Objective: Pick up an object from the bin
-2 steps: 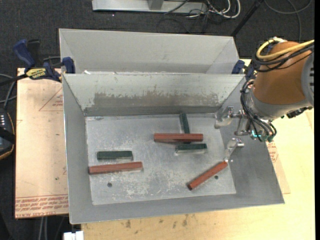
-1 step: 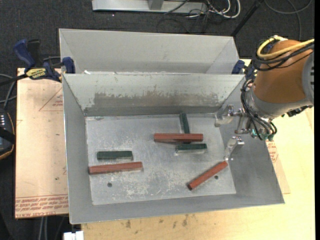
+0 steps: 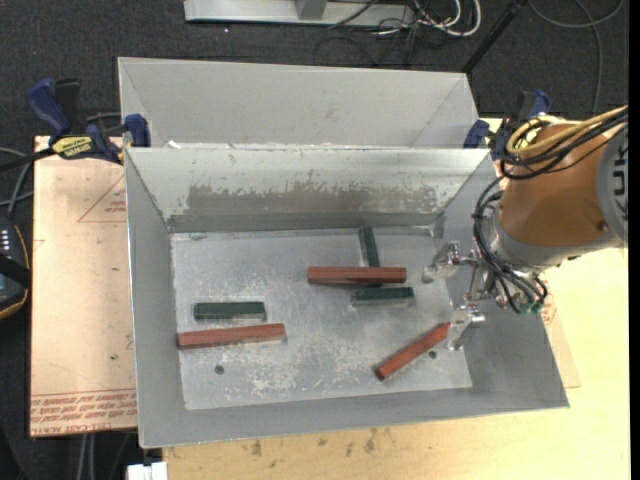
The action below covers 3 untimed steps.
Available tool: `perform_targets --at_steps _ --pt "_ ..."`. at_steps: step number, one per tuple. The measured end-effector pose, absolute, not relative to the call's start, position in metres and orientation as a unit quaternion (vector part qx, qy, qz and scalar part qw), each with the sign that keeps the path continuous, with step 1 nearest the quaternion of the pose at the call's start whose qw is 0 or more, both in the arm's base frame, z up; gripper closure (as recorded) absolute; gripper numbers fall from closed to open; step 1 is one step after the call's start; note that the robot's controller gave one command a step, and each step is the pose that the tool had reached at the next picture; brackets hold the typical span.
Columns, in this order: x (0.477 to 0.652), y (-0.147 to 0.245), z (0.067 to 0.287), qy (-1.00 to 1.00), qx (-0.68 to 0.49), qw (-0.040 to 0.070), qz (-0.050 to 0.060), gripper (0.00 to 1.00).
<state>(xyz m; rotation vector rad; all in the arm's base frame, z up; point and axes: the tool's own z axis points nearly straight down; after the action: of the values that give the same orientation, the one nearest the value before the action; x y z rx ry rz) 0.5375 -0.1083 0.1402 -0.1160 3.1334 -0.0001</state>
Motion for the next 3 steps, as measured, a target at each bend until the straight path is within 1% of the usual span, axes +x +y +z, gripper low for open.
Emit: perform_targets --at_steps 1,2,3 --pt "0.5163 -0.1083 0.0762 0.997 -0.081 0.008 -0.001 1.00" --pt "0.5163 -0.1083 0.0762 0.997 -0.081 0.008 -0.001 1.00" --pt "0.5194 -0.1025 0.0763 0.994 -0.110 0.006 -0.004 1.00"
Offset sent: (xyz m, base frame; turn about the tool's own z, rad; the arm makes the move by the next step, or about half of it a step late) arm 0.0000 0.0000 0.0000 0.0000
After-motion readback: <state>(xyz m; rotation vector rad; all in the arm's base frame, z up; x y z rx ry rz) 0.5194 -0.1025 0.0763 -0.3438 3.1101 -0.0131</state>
